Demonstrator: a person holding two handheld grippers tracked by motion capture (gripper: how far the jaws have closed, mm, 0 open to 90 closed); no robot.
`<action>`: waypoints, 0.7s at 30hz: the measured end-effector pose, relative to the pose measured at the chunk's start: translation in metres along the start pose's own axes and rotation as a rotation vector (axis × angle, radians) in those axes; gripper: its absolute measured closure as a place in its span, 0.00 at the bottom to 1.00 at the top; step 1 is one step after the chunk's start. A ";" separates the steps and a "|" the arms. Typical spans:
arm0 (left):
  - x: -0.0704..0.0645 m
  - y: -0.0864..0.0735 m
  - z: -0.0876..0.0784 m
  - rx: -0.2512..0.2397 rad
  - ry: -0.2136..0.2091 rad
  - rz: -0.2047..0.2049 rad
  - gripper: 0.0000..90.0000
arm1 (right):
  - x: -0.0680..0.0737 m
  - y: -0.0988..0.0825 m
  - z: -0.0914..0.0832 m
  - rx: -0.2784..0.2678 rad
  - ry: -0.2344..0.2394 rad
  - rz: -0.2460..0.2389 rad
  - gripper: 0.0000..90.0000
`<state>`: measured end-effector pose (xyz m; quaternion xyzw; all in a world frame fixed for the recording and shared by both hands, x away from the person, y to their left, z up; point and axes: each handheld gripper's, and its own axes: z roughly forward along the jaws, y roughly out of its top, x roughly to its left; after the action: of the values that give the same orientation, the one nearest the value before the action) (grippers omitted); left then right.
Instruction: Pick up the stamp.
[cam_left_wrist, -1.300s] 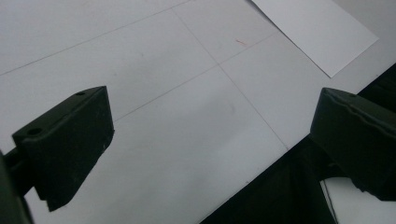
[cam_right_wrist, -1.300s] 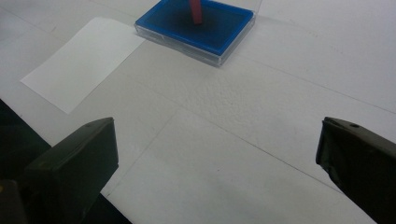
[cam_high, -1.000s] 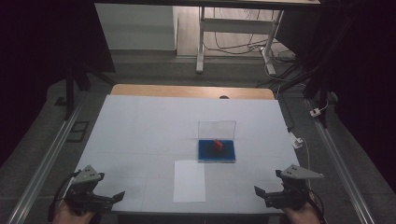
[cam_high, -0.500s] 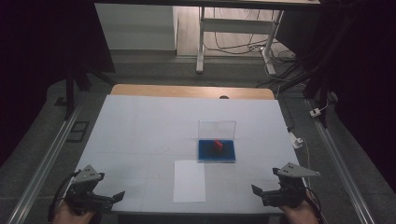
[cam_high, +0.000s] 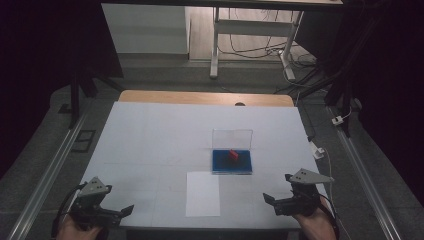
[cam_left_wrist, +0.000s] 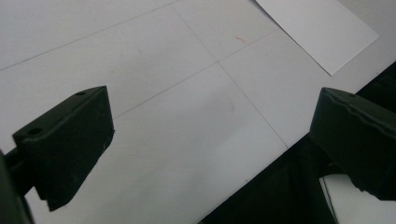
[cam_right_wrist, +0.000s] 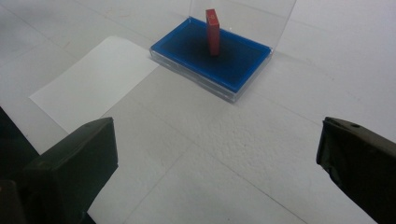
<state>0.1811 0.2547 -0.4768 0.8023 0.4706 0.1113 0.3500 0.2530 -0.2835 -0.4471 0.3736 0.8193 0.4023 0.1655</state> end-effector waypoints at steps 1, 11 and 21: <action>0.000 0.000 0.000 0.000 -0.002 -0.002 0.00 | 0.001 0.001 0.001 -0.003 0.003 0.002 0.00; 0.001 0.000 0.000 0.002 -0.008 -0.003 0.00 | 0.001 0.008 0.017 0.011 0.034 -0.014 0.00; 0.001 0.000 0.001 0.004 -0.007 -0.003 0.00 | 0.004 0.023 0.034 0.041 0.045 -0.064 0.00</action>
<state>0.1822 0.2550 -0.4772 0.8027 0.4710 0.1067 0.3501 0.2810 -0.2528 -0.4503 0.3414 0.8424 0.3883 0.1518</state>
